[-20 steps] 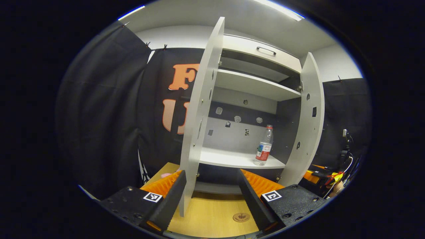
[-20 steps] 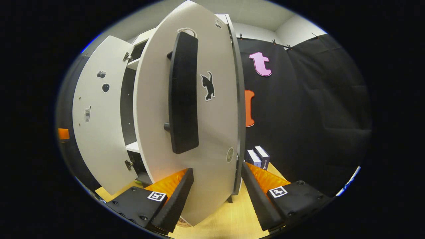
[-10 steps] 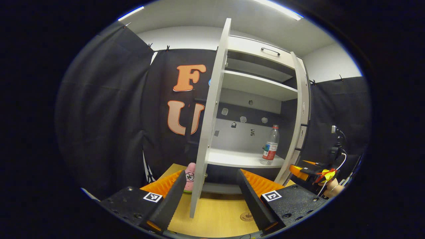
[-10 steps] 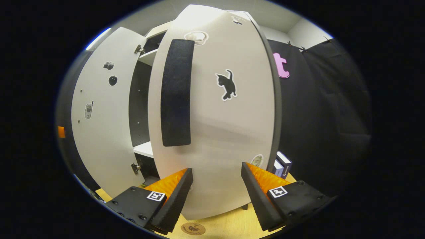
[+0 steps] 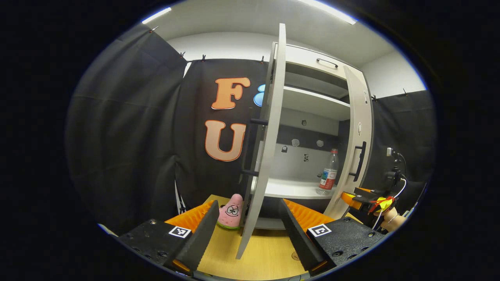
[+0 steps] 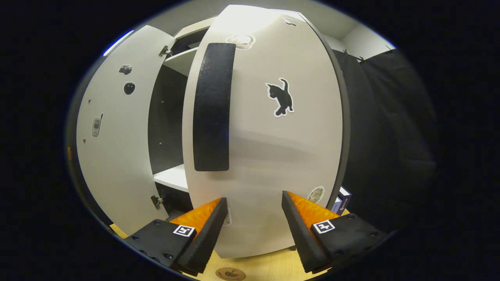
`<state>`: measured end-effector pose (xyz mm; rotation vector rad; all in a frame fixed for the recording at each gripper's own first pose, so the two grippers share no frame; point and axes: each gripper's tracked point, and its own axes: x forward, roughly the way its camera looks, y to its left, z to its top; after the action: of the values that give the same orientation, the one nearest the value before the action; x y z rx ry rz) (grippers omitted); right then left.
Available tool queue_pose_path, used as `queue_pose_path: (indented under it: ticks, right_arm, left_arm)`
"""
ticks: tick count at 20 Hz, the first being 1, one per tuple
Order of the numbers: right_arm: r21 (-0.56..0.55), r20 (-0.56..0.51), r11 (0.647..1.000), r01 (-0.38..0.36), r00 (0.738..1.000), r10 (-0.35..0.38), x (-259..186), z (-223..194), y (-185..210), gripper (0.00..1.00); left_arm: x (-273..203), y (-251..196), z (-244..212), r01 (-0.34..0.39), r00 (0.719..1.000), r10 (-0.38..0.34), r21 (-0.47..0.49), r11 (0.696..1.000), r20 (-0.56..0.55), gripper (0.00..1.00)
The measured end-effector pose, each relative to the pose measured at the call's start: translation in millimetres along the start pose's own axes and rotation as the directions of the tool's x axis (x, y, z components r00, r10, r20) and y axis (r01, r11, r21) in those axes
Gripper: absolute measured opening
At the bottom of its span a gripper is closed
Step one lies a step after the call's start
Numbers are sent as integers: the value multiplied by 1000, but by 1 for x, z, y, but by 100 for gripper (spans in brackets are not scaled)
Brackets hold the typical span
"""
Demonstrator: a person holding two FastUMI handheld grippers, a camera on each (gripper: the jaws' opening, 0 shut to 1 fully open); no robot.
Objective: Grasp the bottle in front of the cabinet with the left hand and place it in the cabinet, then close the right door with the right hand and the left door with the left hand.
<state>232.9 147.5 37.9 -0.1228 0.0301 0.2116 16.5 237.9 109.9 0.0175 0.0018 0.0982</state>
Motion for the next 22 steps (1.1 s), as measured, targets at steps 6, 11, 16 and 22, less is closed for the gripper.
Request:
queue_pose_path:
  ticks: [6, 11, 16, 22]
  right_arm:
    - [-16, 1, 1000, 26, 1000, -26, 10, 1, 3, 94]
    - [-7, -6, 999, 40, 999, -40, 13, 1, 4, 94]
    - [-2, -1, 999, 43, 999, -43, 12, 3, 11, 94]
    - [6, 37, 998, 68, 997, -68, -23, 22, -3, 95]
  left_arm:
    - [14, 28, -4, -40, 999, 40, 14, 999, -7, 93]
    - [38, 43, -12, -48, 999, 49, 34, 998, -16, 94]
    - [55, 47, -17, -42, 999, 43, 27, 999, -23, 94]
    - [58, 29, -17, 3, 1000, -2, 71, 997, -20, 93]
